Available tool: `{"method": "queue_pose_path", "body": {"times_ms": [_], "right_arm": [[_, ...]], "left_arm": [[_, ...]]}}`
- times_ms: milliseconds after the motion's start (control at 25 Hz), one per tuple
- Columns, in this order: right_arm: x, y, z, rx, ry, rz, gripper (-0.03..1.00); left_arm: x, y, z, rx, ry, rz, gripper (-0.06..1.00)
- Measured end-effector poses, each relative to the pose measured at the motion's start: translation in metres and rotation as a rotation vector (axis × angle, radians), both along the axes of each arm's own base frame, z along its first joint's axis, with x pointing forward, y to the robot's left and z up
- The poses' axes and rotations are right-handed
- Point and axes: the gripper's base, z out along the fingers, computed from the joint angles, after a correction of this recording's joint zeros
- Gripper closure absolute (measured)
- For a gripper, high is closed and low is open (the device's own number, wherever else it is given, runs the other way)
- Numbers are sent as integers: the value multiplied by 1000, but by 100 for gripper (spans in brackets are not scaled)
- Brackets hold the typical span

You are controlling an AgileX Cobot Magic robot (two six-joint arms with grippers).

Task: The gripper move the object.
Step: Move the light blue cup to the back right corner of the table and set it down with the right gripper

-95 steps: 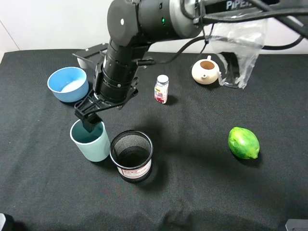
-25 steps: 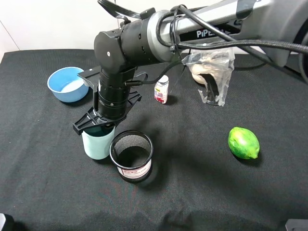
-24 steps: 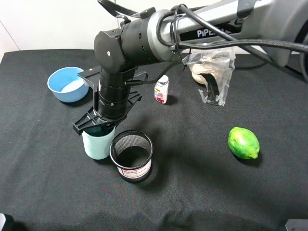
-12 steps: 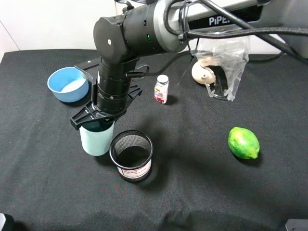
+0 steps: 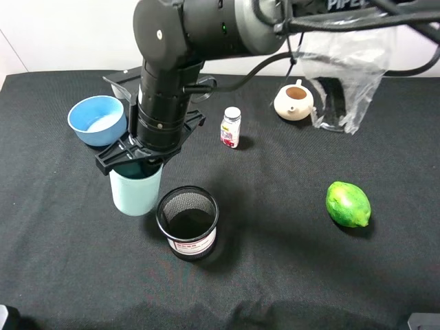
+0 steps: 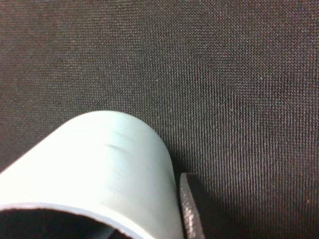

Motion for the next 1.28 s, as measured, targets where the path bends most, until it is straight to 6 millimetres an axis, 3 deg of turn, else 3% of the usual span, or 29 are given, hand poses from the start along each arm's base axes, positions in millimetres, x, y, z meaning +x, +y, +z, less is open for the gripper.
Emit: {"method": "queue_pose_path", "body": {"times_ms": [240,880,1280], "right_arm": [[3,-3,13,-24,19,7,94],[24,-3,84,-76,-141,69,94],[44,-29,113,-44,-185,-3,94]], "left_arm": [[0,0,0,0,0,0,-5],[0,0,0,0,0,0,-5],[0,0,0,0,0,0,-5]]}}
